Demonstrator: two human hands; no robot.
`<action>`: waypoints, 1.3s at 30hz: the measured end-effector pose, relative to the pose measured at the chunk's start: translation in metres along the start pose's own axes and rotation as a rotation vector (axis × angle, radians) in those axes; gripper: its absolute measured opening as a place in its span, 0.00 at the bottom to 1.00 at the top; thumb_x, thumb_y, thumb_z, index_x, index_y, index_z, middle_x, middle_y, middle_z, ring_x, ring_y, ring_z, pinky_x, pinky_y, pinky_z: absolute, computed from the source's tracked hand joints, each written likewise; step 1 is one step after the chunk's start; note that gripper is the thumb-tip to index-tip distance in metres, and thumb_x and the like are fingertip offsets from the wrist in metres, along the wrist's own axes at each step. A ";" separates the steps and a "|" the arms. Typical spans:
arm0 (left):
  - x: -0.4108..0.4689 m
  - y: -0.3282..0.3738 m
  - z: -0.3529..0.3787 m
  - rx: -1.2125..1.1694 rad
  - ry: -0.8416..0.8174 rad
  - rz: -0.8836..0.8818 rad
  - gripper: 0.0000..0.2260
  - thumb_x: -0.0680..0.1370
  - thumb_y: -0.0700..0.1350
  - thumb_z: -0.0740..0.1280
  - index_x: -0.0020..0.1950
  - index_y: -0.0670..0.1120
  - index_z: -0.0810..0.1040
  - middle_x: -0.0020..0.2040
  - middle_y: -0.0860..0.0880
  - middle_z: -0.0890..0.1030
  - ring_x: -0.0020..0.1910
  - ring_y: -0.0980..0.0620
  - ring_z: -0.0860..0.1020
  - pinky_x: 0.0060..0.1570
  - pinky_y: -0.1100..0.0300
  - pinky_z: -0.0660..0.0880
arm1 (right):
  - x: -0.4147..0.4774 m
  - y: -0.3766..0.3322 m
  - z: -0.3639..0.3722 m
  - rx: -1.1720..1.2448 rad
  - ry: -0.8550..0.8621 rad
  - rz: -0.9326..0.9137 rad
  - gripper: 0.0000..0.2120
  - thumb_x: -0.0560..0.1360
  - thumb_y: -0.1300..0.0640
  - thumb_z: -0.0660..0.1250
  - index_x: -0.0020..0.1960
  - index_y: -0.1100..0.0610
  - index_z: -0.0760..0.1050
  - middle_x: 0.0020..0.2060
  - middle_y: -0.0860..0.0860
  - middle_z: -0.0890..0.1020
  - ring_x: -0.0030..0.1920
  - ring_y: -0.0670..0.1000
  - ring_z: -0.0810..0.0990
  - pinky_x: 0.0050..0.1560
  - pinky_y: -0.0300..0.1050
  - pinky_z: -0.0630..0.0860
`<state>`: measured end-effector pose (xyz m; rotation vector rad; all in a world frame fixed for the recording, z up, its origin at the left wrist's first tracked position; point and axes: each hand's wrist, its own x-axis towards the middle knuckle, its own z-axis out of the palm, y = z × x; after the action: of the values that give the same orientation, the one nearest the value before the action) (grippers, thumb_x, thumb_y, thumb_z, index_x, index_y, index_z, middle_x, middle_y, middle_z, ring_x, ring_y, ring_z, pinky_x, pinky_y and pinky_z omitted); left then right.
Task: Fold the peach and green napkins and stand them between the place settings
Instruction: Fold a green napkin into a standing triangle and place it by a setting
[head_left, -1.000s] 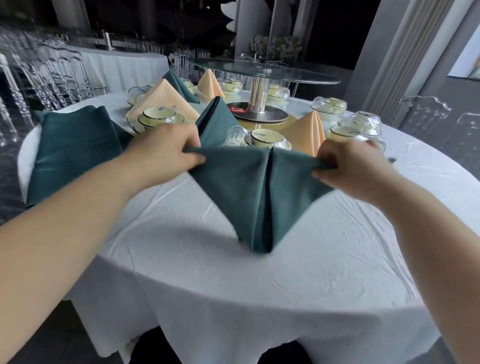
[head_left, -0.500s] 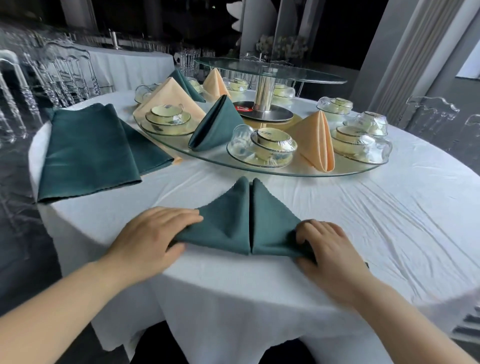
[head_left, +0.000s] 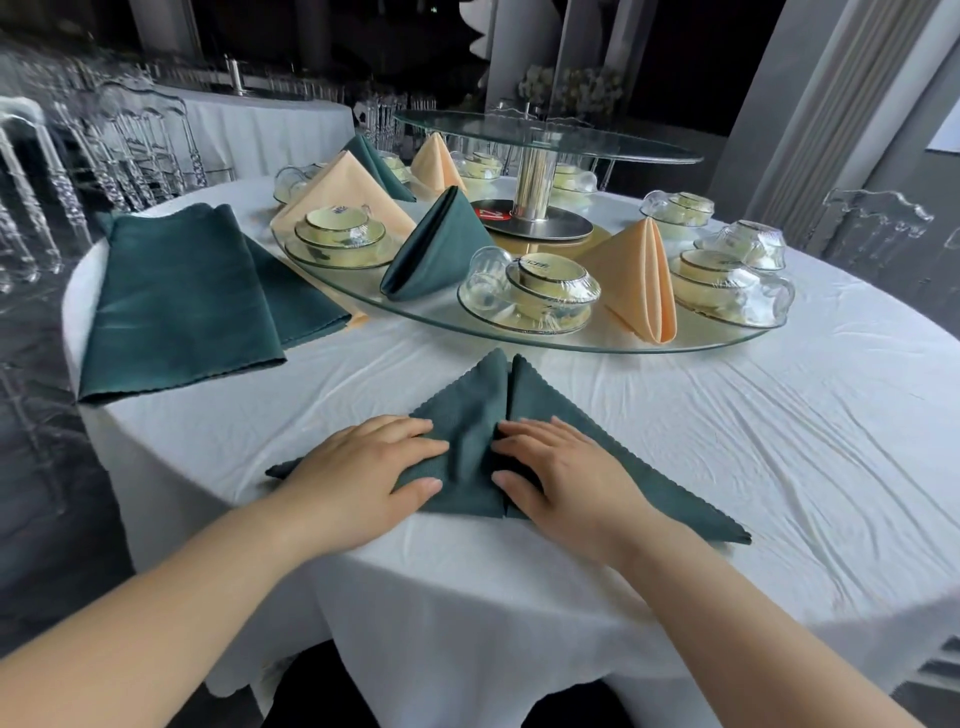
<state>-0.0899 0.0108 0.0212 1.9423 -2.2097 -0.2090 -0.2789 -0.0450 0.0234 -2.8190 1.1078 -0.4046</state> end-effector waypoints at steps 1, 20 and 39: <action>-0.001 -0.001 -0.002 -0.027 0.002 -0.015 0.26 0.74 0.63 0.47 0.72 0.59 0.59 0.74 0.61 0.54 0.72 0.61 0.52 0.66 0.67 0.49 | 0.001 -0.001 0.002 0.001 0.008 0.012 0.35 0.69 0.36 0.41 0.66 0.52 0.69 0.70 0.45 0.67 0.70 0.44 0.63 0.65 0.30 0.49; -0.022 -0.028 -0.047 -1.143 0.153 -0.453 0.04 0.71 0.33 0.71 0.39 0.39 0.77 0.30 0.47 0.80 0.25 0.58 0.78 0.24 0.67 0.74 | -0.008 0.005 0.004 0.092 0.181 0.101 0.25 0.67 0.46 0.48 0.52 0.59 0.73 0.51 0.51 0.77 0.52 0.54 0.75 0.48 0.38 0.65; 0.047 0.156 -0.021 -0.534 0.351 0.113 0.03 0.71 0.44 0.68 0.38 0.51 0.76 0.37 0.54 0.80 0.43 0.53 0.78 0.43 0.61 0.72 | -0.097 0.067 -0.030 -0.120 0.226 0.640 0.09 0.75 0.48 0.58 0.53 0.50 0.71 0.42 0.42 0.71 0.56 0.48 0.70 0.42 0.41 0.50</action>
<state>-0.2413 -0.0151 0.0802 1.4371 -1.7954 -0.3653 -0.3992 -0.0274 0.0194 -2.3490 2.0351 -0.6079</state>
